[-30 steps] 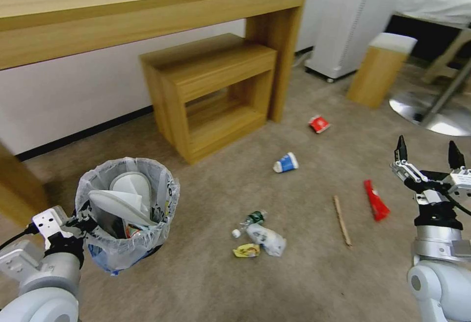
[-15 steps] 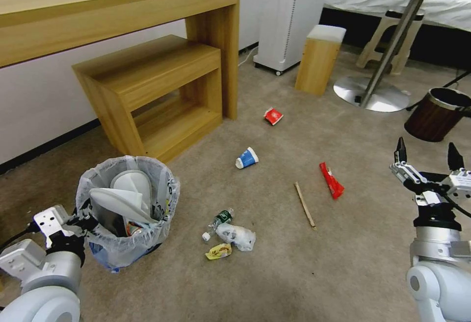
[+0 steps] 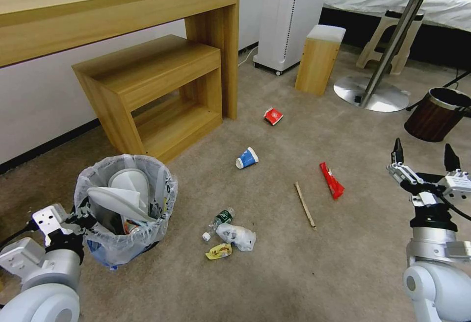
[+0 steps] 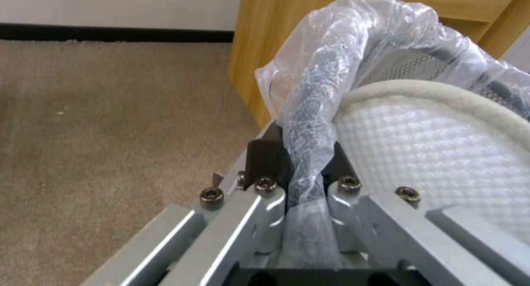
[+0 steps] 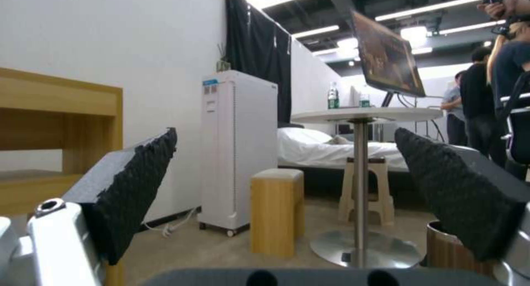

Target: Pick up the trash bin and place the garbage on the floor into it.

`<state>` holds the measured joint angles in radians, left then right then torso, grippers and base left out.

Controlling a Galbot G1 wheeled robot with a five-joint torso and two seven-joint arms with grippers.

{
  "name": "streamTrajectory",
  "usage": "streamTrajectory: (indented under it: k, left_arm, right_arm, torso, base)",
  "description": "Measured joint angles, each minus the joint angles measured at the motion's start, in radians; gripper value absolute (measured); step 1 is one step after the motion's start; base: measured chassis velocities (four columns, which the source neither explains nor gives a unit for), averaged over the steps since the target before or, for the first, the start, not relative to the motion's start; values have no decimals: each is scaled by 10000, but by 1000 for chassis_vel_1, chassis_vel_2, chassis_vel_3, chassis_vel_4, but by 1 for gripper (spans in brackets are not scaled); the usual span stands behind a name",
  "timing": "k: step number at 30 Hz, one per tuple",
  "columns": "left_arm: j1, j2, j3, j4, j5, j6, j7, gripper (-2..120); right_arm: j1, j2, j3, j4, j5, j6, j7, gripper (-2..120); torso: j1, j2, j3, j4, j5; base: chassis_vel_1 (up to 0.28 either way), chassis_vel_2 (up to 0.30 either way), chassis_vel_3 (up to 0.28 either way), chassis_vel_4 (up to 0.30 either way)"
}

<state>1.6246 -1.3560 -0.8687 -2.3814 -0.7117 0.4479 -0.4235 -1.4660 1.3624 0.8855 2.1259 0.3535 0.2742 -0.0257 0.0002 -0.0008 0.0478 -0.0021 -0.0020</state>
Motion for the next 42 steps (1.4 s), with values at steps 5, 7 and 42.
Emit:
streamTrajectory:
  k: [5,7,42]
  left_arm:
    - [12,7,-1,10,-8,-42,0,3]
    - [18,15,-1,9,-7,-46,0,3]
    - [271,-161,94,-277,234,220,-35,3]
  right_arm:
    - [-35,35,61,70,-9,-10,-110,100]
    - [-79,51,131,120,-10,-66,-193,100]
    - [17,-345,-799,-279,-953,-261,524,100]
  torso:
    - [0,0,0,0,0]
    - [0,0,0,0,-1]
    - [0,1,-2,-2,-1]
  base:
    - [0,0,0,0]
    - [0,0,0,0]
    - [-115,117,112,-113]
